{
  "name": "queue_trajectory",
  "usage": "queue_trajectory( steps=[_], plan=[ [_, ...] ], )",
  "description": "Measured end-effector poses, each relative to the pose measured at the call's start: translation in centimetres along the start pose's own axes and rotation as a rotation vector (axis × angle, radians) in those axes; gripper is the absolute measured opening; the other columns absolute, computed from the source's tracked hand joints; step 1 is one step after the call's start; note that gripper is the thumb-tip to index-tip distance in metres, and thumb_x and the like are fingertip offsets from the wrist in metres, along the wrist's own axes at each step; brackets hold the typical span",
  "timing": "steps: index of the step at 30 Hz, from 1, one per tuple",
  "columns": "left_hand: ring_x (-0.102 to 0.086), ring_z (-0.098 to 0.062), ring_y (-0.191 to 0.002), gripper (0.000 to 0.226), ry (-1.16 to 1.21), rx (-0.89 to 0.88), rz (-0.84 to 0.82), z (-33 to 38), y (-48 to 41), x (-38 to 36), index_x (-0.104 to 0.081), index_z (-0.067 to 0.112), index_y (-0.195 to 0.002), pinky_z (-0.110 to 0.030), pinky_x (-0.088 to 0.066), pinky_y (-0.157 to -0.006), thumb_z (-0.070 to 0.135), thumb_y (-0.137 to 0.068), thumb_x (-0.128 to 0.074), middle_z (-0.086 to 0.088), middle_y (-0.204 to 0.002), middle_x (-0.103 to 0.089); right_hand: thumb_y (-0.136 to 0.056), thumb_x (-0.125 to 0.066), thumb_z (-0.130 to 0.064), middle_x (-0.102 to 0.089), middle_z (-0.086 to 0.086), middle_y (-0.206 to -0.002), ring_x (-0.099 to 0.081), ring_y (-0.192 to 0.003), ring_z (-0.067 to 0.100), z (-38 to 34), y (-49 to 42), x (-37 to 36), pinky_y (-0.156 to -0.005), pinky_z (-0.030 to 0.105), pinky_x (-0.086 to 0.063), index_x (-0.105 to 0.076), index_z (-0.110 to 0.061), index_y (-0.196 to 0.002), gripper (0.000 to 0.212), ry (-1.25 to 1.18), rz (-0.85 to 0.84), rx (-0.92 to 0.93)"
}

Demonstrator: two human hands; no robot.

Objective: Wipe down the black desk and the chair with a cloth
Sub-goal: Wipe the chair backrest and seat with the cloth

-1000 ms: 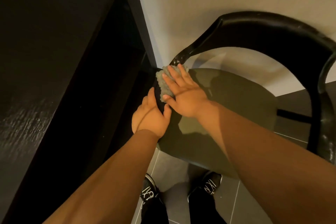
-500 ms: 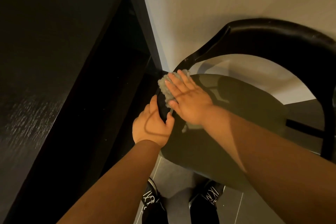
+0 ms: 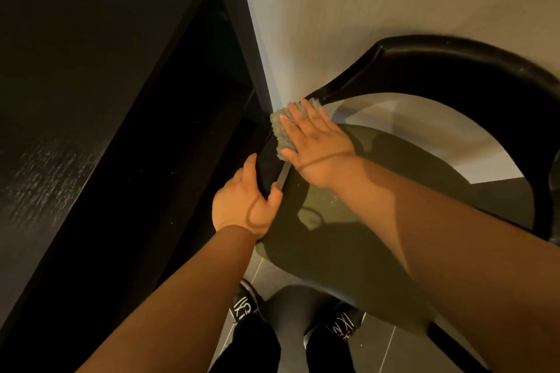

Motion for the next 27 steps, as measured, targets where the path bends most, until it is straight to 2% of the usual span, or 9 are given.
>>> queue_trajectory(
  steps=[5, 9, 14, 15, 18, 20, 24, 25, 27],
  plan=[
    [-0.066, -0.026, -0.105, 0.075, 0.032, 0.026, 0.004, -0.3, -0.2, -0.1, -0.024, 0.027, -0.163, -0.034, -0.039, -0.071, 0.061, -0.1, -0.045, -0.002, -0.139, -0.063, -0.107, -0.004, -0.057, -0.001, 0.014, -0.174, 0.009, -0.16, 0.034, 5.3, -3.2, 2.7, -0.128, 0.049, 0.008, -0.002, -0.011, -0.166, 0.075, 0.224, -0.015, -0.112],
    [-0.066, -0.028, -0.104, 0.074, 0.051, 0.024, -0.004, -0.2, -0.3, 0.0, -0.028, 0.026, -0.162, -0.036, -0.045, -0.073, 0.06, -0.099, -0.048, -0.004, -0.135, -0.065, -0.109, -0.013, -0.052, -0.01, 0.016, -0.173, 0.002, -0.16, 0.037, 2.9, -2.3, 2.4, -0.129, 0.05, 0.007, -0.01, -0.009, -0.166, 0.071, 0.162, 0.053, -0.035],
    [-0.066, -0.027, -0.097, 0.073, 0.086, 0.04, -0.012, -0.3, -0.3, -0.1, -0.03, 0.026, -0.16, -0.038, -0.052, -0.074, 0.06, -0.098, -0.05, -0.003, -0.124, -0.068, -0.11, -0.015, -0.051, 0.004, 0.012, -0.174, 0.009, -0.16, 0.034, 5.4, -2.5, 3.1, -0.127, 0.048, 0.013, 0.009, -0.014, -0.165, 0.071, 0.399, -0.06, 0.082],
    [-0.066, -0.026, -0.097, 0.073, 0.093, 0.052, -0.018, -0.4, -0.4, 0.0, -0.029, 0.027, -0.16, -0.038, -0.052, -0.075, 0.06, -0.098, -0.049, -0.003, -0.124, -0.068, -0.111, -0.018, -0.046, 0.003, 0.013, -0.174, 0.008, -0.16, 0.035, 6.5, -2.9, 3.7, -0.125, 0.048, 0.013, 0.007, -0.012, -0.166, 0.069, 0.47, -0.074, 0.051],
    [-0.065, -0.023, -0.097, 0.073, 0.082, 0.066, -0.039, -0.5, -0.3, -0.1, -0.024, 0.03, -0.159, -0.037, -0.052, -0.076, 0.062, -0.097, -0.047, 0.0, -0.124, -0.066, -0.109, -0.036, -0.027, -0.02, 0.014, -0.171, -0.009, -0.159, 0.033, 8.3, -3.4, 5.7, -0.123, 0.045, 0.009, -0.024, -0.009, -0.162, 0.058, 0.427, -0.01, -0.123],
    [-0.065, -0.024, -0.101, 0.073, 0.09, 0.081, -0.054, -0.6, -0.4, -0.2, -0.022, 0.032, -0.159, -0.038, -0.053, -0.081, 0.062, -0.097, -0.047, 0.0, -0.126, -0.065, -0.109, -0.038, -0.024, -0.026, 0.014, -0.169, -0.014, -0.158, 0.032, 7.7, -3.6, 5.6, -0.123, 0.045, 0.007, -0.031, -0.007, -0.159, 0.054, 0.392, 0.008, -0.188],
    [-0.065, -0.025, -0.109, 0.074, 0.098, 0.089, -0.075, -0.7, -0.6, -0.3, -0.023, 0.031, -0.16, -0.039, -0.053, -0.087, 0.061, -0.097, -0.048, -0.001, -0.132, -0.063, -0.109, -0.035, -0.028, -0.025, 0.016, -0.169, -0.014, -0.158, 0.037, 5.2, -3.8, 2.6, -0.12, 0.041, 0.028, -0.022, -0.007, -0.163, 0.059, 0.447, 0.004, -0.067],
    [-0.065, -0.026, -0.109, 0.074, 0.099, 0.083, -0.071, -0.6, -0.5, -0.3, -0.024, 0.03, -0.16, -0.039, -0.053, -0.087, 0.061, -0.098, -0.047, -0.001, -0.132, -0.063, -0.108, -0.035, -0.03, -0.024, 0.017, -0.169, -0.015, -0.158, 0.038, 5.1, -3.7, 2.3, -0.122, 0.044, 0.027, -0.018, -0.007, -0.164, 0.063, 0.491, 0.006, -0.023],
    [-0.065, -0.026, -0.108, 0.073, 0.093, 0.067, -0.064, -0.5, -0.4, -0.3, -0.024, 0.03, -0.161, -0.039, -0.052, -0.085, 0.061, -0.098, -0.047, -0.002, -0.131, -0.064, -0.106, -0.037, -0.032, -0.03, 0.014, -0.166, -0.023, -0.155, 0.035, 5.7, -3.5, 3.4, -0.13, 0.048, 0.004, -0.021, -0.01, -0.163, 0.063, 0.544, 0.013, -0.009]
  ],
)
Point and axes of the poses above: each hand's wrist, its own y-axis away from the middle knuckle, its own x-axis out of the back of the hand, z = x × y, the point moved 9 cm from there along -y, towards the middle knuckle
